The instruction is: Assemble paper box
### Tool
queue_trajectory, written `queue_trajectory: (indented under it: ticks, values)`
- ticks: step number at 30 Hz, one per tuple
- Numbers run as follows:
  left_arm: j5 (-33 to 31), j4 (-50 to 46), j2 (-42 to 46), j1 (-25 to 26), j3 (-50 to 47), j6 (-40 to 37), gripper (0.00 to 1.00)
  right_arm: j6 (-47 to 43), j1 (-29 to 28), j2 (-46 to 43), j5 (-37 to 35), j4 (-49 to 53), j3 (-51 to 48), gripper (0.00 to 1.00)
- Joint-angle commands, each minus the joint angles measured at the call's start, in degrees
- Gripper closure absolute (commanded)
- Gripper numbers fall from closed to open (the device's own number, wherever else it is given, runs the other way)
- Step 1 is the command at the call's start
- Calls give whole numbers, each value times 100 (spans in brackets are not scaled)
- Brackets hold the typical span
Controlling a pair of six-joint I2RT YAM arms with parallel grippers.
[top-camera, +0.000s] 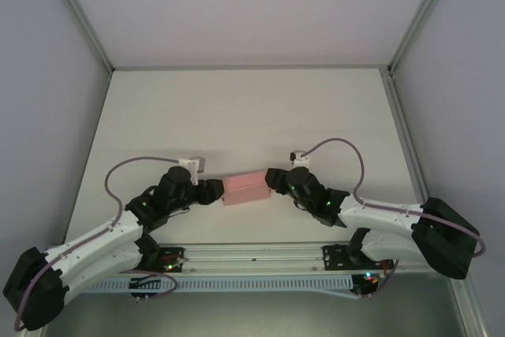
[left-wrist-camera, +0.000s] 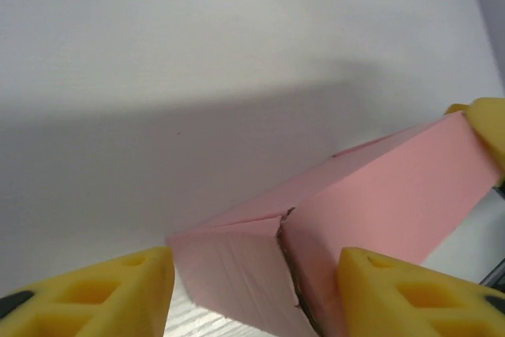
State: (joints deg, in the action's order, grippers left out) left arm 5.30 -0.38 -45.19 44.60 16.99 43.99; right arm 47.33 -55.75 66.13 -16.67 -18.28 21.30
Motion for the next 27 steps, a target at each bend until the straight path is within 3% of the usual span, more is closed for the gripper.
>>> queue_trajectory:
  ticks: [1, 3, 7, 10, 16, 20, 24, 27]
  values:
    - [187, -246, -22, -8, -615, -335, 61, -1059, -33, 212, 462, 304, -608, 52]
    - [208, -310, 65, -9, -700, -428, 68, -1429, -33, 128, 674, -352, -932, 54]
    - [208, -225, 399, -6, -959, -443, 72, -2062, -32, 98, 941, -1169, -1394, 56]
    - [217, -62, 604, 2, -1203, -389, 73, -2342, -33, 102, 1101, -1299, -1485, 62]
    - [165, -128, 548, 3, -1306, -365, 86, -2692, -45, 291, 1362, -1239, -1436, 69]
    - [127, -146, 468, 15, -1304, -364, 97, -3172, -189, 386, 1289, -1293, -1471, 74]
    - [102, -155, 261, 66, -1247, -330, 97, -3564, -573, 521, 780, -1342, -1417, 84]
    - [40, -139, 145, 163, -1181, -329, 97, -3625, -677, 540, 565, -1147, -1276, 85]
